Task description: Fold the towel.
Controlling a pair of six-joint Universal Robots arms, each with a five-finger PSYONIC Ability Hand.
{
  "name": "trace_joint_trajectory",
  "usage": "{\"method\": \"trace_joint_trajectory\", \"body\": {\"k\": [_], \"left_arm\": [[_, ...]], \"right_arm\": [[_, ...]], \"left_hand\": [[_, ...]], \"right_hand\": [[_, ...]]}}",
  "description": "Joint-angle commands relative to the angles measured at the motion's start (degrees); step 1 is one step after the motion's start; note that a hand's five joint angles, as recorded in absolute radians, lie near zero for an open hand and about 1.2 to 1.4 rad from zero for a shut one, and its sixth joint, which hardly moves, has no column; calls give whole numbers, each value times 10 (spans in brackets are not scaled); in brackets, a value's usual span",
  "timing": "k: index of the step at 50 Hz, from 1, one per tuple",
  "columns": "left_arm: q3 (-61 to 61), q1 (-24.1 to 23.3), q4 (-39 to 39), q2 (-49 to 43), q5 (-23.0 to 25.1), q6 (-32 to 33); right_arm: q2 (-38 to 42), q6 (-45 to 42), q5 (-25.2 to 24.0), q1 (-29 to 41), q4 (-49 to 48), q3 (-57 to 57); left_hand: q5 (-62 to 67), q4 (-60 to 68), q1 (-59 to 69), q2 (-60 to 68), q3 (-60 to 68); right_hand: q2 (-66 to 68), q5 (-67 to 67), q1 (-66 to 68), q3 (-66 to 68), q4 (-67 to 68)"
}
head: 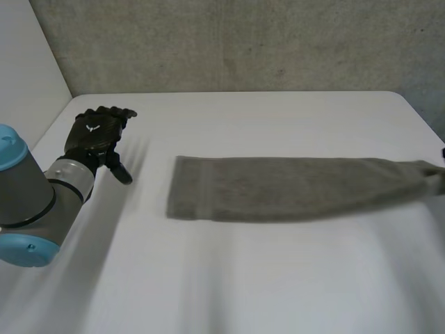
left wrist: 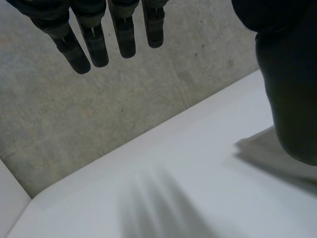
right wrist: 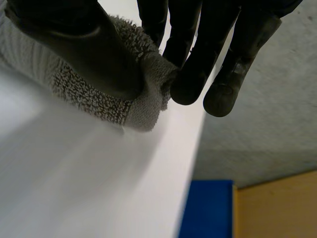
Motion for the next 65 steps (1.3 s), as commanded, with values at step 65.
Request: {"method": "trace_joint_trajectory", "body": {"k": [65], "left_arm": [[129, -199, -7, -115, -36, 4]], "right_arm": [[-44, 241, -22, 281, -111, 189]], "left_hand": [[-83, -7, -7, -4, 3]], "right_hand": [[51, 34, 40, 31, 31]]}}
